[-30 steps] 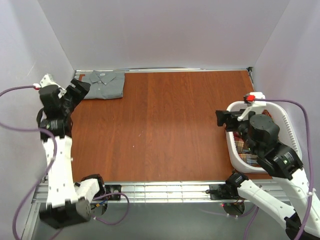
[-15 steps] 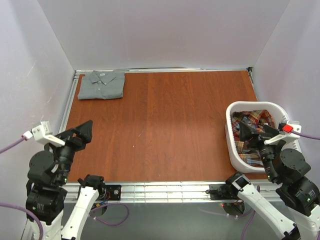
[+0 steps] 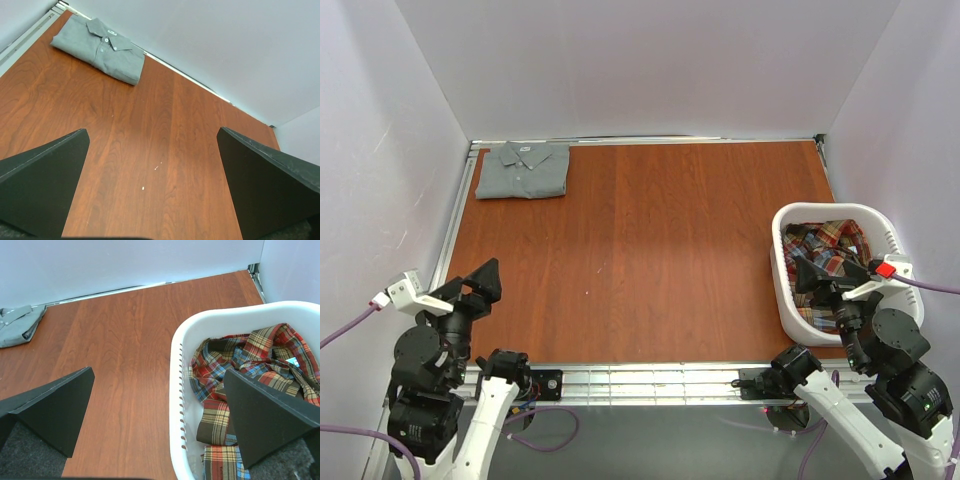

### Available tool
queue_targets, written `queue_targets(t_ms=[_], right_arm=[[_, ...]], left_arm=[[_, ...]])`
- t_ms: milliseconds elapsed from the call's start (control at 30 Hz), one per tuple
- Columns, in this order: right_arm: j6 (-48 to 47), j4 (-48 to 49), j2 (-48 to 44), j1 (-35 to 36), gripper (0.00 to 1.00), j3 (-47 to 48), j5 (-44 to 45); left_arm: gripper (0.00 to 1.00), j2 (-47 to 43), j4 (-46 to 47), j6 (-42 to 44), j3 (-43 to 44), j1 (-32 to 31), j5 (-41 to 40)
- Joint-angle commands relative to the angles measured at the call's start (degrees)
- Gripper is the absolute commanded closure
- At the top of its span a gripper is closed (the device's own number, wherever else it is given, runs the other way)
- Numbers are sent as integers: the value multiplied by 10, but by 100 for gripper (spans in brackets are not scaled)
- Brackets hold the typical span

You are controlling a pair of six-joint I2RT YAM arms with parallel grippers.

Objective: Fold and stack the long sleeve shirts
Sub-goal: Neatly place the folded shirt to the corner

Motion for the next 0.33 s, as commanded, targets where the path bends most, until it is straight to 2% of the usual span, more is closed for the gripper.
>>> queue_targets(t_ms=[0, 300], right_arm=[[-7, 23, -2, -1, 2, 1, 18], [-13, 27, 2, -1, 2, 8, 19]], left_arm=[[2, 0, 17, 0, -12, -3, -18], [2, -4, 37, -8, -25, -3, -25]])
